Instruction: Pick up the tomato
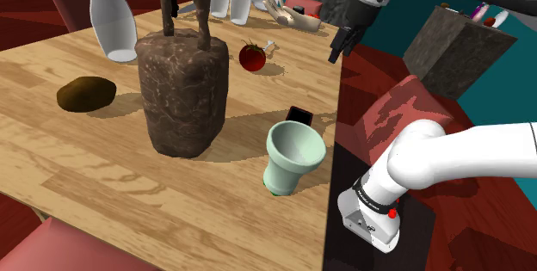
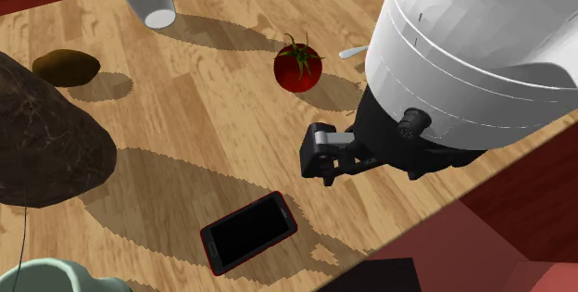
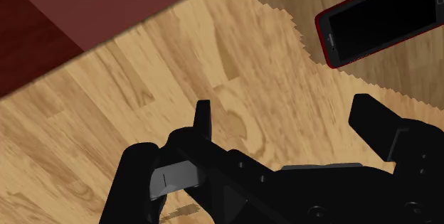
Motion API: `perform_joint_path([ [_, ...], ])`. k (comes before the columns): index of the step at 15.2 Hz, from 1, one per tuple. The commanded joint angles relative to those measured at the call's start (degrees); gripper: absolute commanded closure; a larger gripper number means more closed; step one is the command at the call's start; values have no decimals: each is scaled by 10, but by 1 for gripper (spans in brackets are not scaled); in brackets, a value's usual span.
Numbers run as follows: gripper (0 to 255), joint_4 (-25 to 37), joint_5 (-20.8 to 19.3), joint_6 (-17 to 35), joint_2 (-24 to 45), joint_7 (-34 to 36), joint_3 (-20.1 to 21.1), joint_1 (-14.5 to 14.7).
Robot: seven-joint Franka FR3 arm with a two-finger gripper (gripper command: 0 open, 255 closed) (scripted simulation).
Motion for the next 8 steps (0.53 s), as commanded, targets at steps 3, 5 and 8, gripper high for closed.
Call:
perform_joint_path([
  [3, 0, 19, 3, 27, 43, 0, 0, 4],
  [5, 0, 41, 7, 50, 86, 0, 1, 9],
  [8, 0, 79, 12, 81, 150, 0, 1, 15],
])
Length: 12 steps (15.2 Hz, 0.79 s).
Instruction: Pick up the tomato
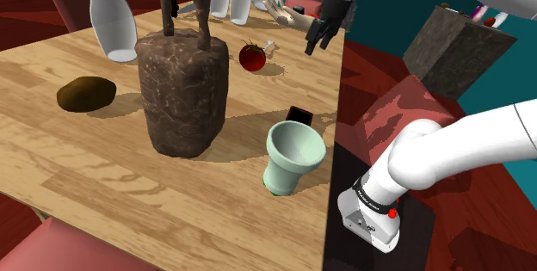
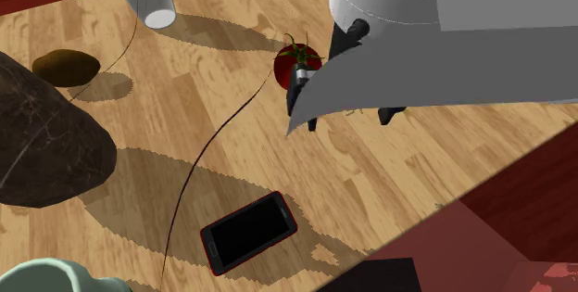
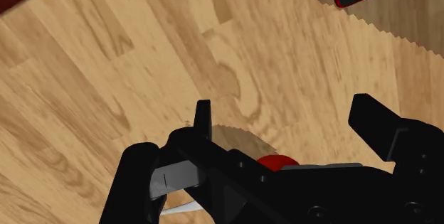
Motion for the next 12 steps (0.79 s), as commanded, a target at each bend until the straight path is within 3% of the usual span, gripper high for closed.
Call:
perform_joint_path([
  [1, 0, 25, 4, 21, 43, 0, 1, 4],
  [12, 0, 228, 25, 71, 281, -9, 5, 19],
])
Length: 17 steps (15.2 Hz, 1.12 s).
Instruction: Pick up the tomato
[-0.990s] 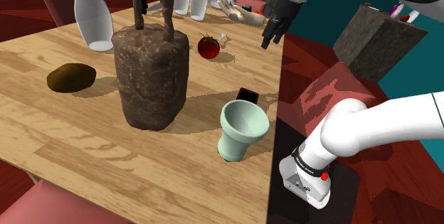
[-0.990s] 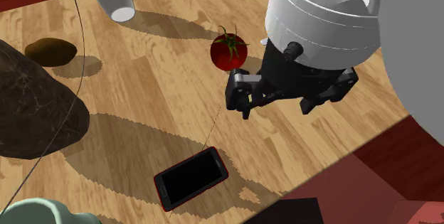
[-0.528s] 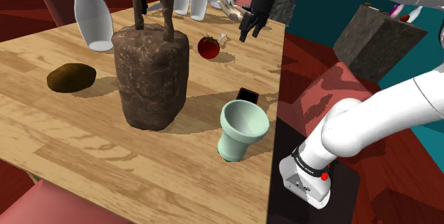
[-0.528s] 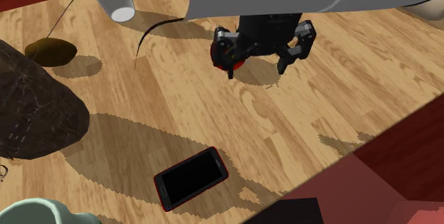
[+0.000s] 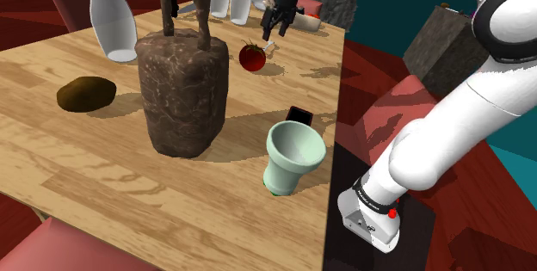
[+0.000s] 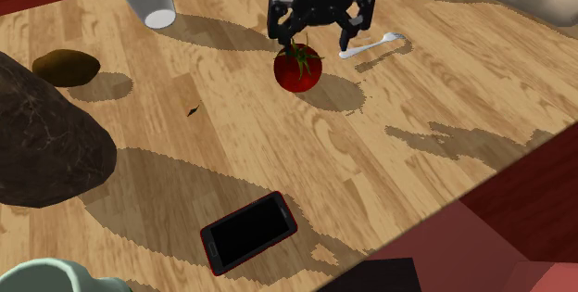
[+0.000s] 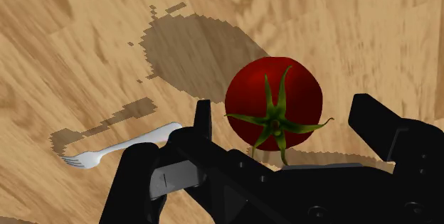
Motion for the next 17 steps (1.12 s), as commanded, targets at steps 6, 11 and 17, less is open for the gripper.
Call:
perform_joint_path([
  [6, 0, 173, 12, -9, 155, -3, 7, 7],
  [11, 0, 166, 13, 18, 174, -3, 8, 7],
  [17, 255, 141, 13, 45, 176, -3, 8, 8],
])
